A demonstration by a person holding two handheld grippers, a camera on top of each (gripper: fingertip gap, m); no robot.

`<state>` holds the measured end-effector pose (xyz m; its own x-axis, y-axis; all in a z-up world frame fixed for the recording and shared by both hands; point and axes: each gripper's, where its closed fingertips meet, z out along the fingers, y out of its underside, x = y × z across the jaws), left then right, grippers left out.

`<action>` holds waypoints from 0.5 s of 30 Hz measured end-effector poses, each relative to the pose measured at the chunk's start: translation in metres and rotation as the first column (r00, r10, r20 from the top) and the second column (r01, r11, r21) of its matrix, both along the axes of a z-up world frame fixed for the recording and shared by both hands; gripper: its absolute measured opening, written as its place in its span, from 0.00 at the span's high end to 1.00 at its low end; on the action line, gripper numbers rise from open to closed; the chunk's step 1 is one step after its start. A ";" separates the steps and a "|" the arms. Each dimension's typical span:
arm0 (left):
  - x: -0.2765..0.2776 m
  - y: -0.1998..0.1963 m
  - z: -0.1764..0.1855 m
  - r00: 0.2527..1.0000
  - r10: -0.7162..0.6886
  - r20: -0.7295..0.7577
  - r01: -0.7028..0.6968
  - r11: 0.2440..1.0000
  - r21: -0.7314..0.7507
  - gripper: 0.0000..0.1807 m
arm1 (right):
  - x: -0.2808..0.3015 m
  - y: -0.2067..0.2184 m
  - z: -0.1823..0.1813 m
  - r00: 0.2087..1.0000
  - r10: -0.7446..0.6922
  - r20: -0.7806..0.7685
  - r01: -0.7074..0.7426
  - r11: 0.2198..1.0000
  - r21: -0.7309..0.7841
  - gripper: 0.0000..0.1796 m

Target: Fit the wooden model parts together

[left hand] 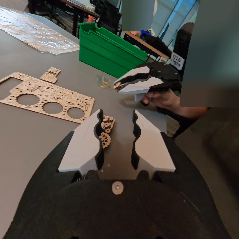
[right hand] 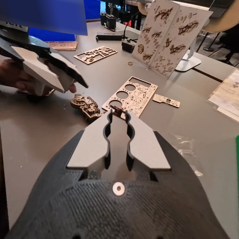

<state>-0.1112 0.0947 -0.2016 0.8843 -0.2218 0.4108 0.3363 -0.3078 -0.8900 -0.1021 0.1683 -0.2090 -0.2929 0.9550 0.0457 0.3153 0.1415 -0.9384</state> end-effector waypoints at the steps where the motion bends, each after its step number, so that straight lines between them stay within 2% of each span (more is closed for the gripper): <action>1: -0.005 0.001 -0.002 0.999 0.023 -0.027 -0.024 1.000 -0.013 0.76 | 0.000 -0.002 -0.001 1.000 0.007 0.005 -0.007 1.000 -0.003 0.90; 4: -0.015 0.002 -0.011 0.995 0.060 -0.083 -0.067 0.995 -0.074 0.71 | -0.001 -0.003 -0.009 0.999 0.007 0.047 -0.005 1.000 -0.030 0.90; 11: -0.020 0.007 -0.036 0.991 0.062 -0.117 -0.088 0.968 -0.233 0.57 | 0.009 -0.002 -0.041 0.966 0.012 0.257 0.009 0.997 -0.081 0.90; 15: -0.017 0.009 -0.046 0.980 0.046 -0.191 -0.102 0.951 -0.292 0.52 | 0.022 0.003 -0.059 0.941 -0.010 0.339 -0.015 0.997 0.071 0.90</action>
<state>-0.1281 0.1039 -0.2479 0.9588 -0.0442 0.2807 0.2114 -0.5493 -0.8085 -0.0806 0.1715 -0.2675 -0.3050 0.9523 0.0116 0.6121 0.2053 -0.7637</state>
